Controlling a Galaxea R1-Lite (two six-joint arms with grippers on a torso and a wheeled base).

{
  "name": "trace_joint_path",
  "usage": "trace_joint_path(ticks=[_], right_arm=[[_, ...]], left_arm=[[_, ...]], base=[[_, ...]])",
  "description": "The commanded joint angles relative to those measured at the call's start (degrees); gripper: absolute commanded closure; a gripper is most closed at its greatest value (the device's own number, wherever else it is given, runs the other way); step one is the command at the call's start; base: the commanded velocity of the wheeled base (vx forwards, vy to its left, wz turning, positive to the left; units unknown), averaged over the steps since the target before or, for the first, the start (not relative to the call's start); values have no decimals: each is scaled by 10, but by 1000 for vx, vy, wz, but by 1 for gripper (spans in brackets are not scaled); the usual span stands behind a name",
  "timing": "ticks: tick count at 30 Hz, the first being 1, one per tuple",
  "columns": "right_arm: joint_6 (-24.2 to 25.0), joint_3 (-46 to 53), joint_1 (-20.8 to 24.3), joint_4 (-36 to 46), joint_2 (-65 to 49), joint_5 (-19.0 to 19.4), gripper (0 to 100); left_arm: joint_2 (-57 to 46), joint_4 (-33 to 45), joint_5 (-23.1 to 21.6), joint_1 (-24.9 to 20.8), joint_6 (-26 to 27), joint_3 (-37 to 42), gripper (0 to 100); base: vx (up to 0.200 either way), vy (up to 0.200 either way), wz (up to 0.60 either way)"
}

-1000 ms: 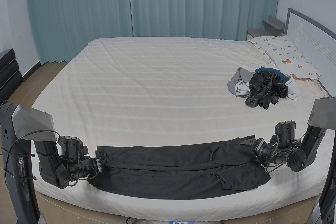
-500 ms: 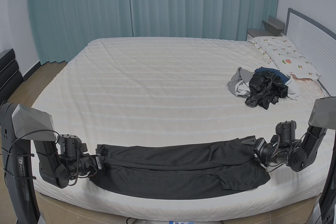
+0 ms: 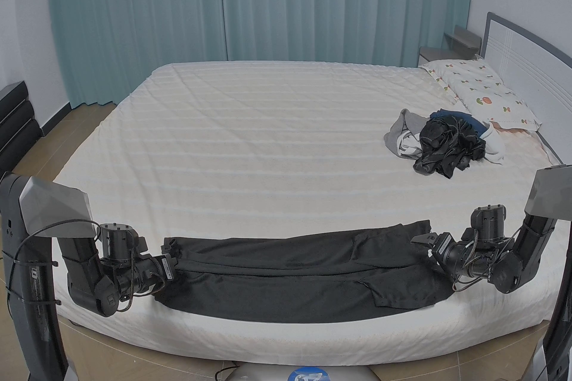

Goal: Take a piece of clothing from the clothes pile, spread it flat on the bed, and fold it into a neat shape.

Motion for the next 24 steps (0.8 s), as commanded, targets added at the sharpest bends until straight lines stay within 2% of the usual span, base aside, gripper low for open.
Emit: trace_joint_path(ticks=[1, 4, 7, 15, 18, 21, 24], right_arm=[[0, 0, 2, -1, 2, 0, 0], [0, 0, 2, -1, 2, 0, 0], [1, 1, 2, -1, 1, 0, 0], [1, 3, 2, -1, 0, 1, 0], [2, 3, 1, -2, 0, 1, 0], [2, 3, 0, -2, 0, 1, 0], [1, 3, 0, -2, 0, 1, 0]], left_arm=[[-3, -19, 10, -8, -37, -22, 100], [-2, -19, 17, -22, -59, -37, 100], [-8, -18, 46, -43, -72, -38, 100], [-31, -12, 73, -69, -74, -40, 100], [-36, -12, 91, -95, -75, -42, 100], [-37, -11, 122, -120, -75, -50, 100], [-48, -11, 127, -146, -75, -50, 100]], base=[[0, 0, 0], [0, 0, 0], [0, 0, 0], [0, 0, 0], [0, 0, 0], [0, -200, 0], [0, -200, 0]])
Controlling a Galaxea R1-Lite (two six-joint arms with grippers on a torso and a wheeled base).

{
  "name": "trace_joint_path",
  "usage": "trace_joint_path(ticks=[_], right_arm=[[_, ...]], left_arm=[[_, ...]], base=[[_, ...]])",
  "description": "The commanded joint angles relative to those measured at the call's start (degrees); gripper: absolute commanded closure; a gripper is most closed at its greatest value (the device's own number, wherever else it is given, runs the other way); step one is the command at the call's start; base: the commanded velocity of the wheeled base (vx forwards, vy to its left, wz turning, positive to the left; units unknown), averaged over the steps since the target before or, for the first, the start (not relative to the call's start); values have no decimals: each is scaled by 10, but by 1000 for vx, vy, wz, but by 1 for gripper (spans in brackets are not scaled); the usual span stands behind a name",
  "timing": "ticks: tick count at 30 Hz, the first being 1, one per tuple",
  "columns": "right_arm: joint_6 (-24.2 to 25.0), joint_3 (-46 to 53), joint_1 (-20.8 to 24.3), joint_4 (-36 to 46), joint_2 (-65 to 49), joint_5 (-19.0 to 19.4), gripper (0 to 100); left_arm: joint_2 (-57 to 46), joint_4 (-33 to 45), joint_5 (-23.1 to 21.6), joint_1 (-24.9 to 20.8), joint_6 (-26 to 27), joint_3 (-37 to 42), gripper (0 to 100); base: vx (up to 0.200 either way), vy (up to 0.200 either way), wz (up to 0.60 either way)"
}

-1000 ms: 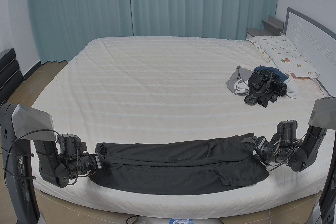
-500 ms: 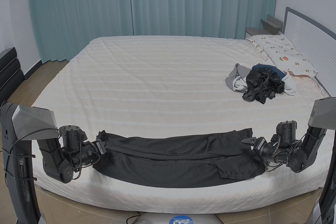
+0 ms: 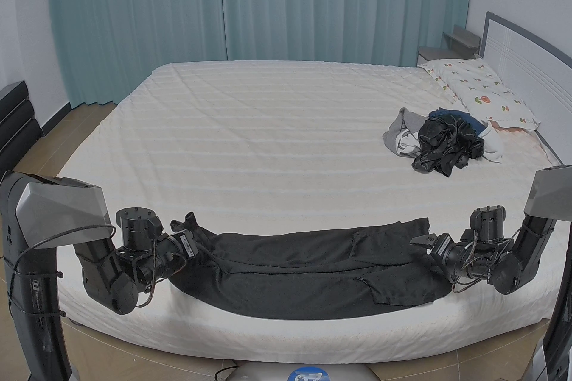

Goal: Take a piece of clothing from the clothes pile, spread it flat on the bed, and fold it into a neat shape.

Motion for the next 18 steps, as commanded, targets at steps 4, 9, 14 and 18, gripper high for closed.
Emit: trace_joint_path(ticks=[4, 9, 14, 18], right_arm=[[-1, -1, -3, 0, -2, 0, 0], [0, -1, -3, -1, -2, 0, 0], [-1, -1, -4, -1, -2, 0, 0], [0, 0, -4, -1, -3, 0, 0]], left_arm=[[-26, 19, 15, -59, 0, -6, 100], [-42, 84, 47, -86, -1, -42, 100], [-65, 175, 55, -120, -24, -92, 100], [-84, 269, 67, -145, -87, -142, 100]], base=[[0, -200, 0], [0, -200, 0], [0, -200, 0], [0, -200, 0]])
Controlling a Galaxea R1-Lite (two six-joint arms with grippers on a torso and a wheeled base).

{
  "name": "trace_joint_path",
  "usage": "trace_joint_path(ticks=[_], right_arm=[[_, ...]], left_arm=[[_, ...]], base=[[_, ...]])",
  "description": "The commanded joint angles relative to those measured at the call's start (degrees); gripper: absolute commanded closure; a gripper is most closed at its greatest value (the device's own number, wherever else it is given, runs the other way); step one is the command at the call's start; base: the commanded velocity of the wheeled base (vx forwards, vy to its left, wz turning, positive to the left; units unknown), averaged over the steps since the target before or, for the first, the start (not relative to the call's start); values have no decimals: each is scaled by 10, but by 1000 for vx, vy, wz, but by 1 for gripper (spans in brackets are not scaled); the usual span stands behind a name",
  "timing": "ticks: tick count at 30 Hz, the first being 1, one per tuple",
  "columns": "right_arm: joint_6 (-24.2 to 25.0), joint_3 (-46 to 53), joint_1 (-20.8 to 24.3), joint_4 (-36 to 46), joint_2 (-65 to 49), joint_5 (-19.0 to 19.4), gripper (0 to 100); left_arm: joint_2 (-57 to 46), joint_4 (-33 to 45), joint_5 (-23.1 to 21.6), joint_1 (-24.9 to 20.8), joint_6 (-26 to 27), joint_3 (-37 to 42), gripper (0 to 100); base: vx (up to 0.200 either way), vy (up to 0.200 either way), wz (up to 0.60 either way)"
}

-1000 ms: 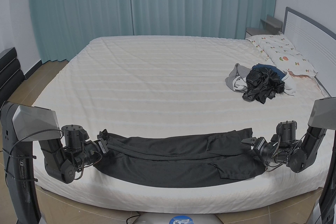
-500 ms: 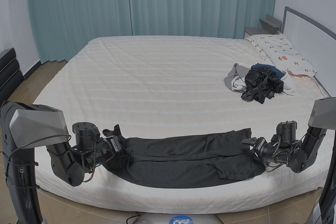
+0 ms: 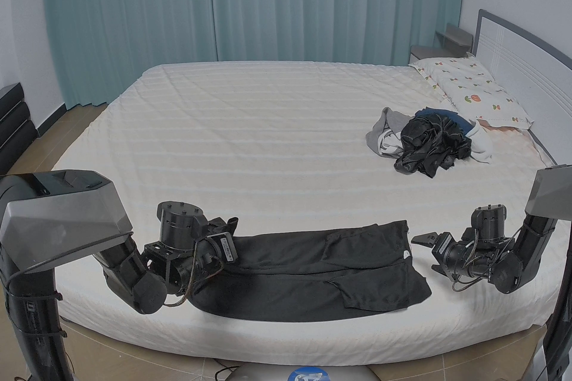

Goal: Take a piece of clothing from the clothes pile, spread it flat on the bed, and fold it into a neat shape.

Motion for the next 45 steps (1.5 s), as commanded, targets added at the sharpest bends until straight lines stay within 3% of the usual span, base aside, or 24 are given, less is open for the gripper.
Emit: trace_joint_path(ticks=[1, 10, 23, 28, 34, 35, 45], right_arm=[[0, 1, 0, 0, -1, 0, 0], [0, 1, 0, 0, 0, 0, 0], [0, 1, 0, 0, 0, -1, 0], [-1, 1, 0, 0, 1, -1, 0], [-1, 2, 2, 0, 1, -1, 0], [-1, 2, 2, 0, 1, -1, 0], [-1, 3, 1, 0, 1, -1, 0]], left_arm=[[-32, 76, 13, -34, -57, -62, 100], [-32, 231, 21, -80, -157, -172, 100], [7, 256, 21, -127, -176, -233, 100], [13, 255, 18, -129, -176, -240, 100], [15, 254, 18, -123, -178, -236, 100], [15, 253, 18, -123, -179, -234, 0], [1, 251, 13, -106, -236, -217, 0]], base=[[0, -200, 0], [0, -200, 0], [0, -200, 0], [0, -200, 0], [0, 0, 0], [0, 0, 0], [0, 0, 0]])
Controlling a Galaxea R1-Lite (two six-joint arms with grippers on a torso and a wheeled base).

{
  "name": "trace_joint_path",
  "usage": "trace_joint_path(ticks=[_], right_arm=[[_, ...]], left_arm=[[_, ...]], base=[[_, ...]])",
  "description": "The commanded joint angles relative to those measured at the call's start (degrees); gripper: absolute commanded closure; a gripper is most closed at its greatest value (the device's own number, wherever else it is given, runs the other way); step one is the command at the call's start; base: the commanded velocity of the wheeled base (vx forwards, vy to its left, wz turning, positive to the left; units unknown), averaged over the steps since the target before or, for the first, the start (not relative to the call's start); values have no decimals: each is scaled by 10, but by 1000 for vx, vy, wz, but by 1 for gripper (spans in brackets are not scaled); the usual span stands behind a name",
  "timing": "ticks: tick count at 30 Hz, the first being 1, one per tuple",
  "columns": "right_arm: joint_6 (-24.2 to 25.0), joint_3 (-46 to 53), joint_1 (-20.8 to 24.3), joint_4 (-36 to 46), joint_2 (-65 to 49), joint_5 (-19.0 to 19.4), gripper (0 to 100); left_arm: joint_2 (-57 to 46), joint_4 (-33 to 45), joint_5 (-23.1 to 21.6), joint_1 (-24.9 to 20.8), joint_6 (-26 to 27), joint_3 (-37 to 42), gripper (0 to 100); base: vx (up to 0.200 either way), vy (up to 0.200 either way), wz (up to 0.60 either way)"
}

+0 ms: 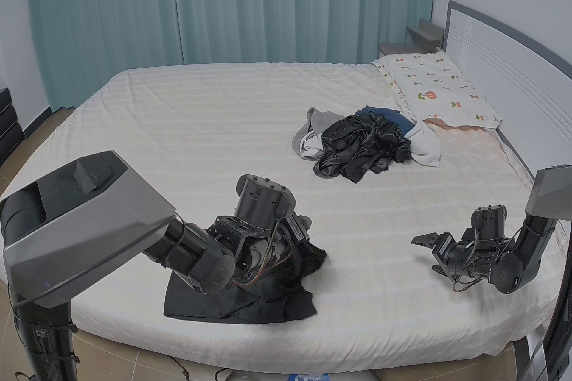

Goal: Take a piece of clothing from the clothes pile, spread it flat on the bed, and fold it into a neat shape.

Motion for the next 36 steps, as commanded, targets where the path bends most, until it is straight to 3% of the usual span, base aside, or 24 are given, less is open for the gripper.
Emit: trace_joint_path(ticks=[1, 9, 12, 17, 19, 20, 22, 36], right_arm=[[0, 1, 0, 0, 1, 0, 0], [-1, 4, 2, 0, 2, 0, 0], [-2, 4, 4, 0, 3, 0, 0], [-3, 6, 4, 0, 3, 0, 0], [-3, 7, 4, 0, 3, 0, 0], [-3, 7, 5, 0, 2, 0, 0], [-3, 7, 6, 0, 1, 0, 0], [-6, 18, 29, -28, -32, -1, 0]], left_arm=[[-17, 0, -3, 14, -16, 19, 0], [-89, -27, -94, 99, -48, 145, 0], [-94, -113, -136, 146, -64, 230, 0], [-89, -231, -161, 187, -111, 304, 0], [-89, -250, -171, 195, -123, 313, 0], [-88, -275, -207, 227, -138, 325, 0], [-88, -275, -222, 240, -140, 328, 0], [-87, -279, -225, 272, -140, 341, 0]], base=[[0, 0, 0], [0, 0, 0], [0, 0, 0], [0, 0, 0], [0, 0, 0], [-200, 200, 0], [-200, 200, 0], [-29, 200, 0]])
